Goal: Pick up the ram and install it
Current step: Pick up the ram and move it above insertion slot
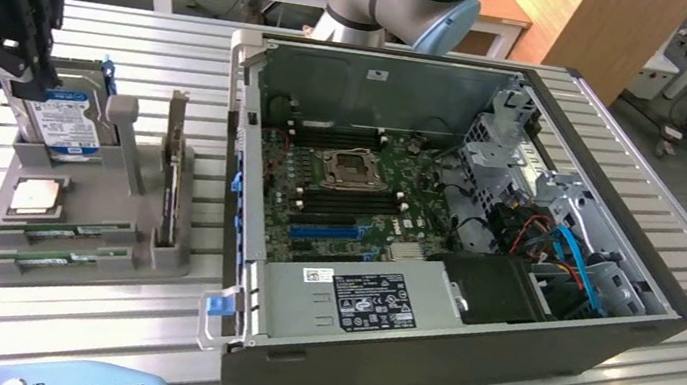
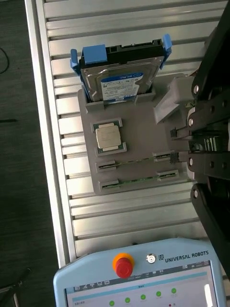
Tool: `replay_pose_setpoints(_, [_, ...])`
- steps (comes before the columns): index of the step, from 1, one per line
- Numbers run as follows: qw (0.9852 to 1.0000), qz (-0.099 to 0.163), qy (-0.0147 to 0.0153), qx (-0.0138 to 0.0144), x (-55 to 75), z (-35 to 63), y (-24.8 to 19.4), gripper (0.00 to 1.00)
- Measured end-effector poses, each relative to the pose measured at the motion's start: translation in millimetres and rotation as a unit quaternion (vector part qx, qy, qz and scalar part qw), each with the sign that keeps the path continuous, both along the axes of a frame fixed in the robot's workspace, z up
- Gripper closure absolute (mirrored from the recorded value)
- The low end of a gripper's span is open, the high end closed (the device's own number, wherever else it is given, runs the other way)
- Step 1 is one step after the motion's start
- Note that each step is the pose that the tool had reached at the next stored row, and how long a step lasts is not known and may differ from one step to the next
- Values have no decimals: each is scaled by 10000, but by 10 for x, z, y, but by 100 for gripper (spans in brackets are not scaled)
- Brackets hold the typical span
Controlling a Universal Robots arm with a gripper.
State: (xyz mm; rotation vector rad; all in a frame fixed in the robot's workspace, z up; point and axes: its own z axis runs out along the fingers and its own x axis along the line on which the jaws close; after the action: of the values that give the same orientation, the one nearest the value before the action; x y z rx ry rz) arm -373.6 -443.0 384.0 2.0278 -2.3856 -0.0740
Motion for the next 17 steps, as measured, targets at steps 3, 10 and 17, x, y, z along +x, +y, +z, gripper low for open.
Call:
replay_pose_setpoints(3, [10000,0,0,0,0,0,0,71])
replay_pose_setpoints(10, [9999,146,1,0,0,-5,0,71])
replay_pose_setpoints(17, [9991,429,0,1,0,-6,0,71])
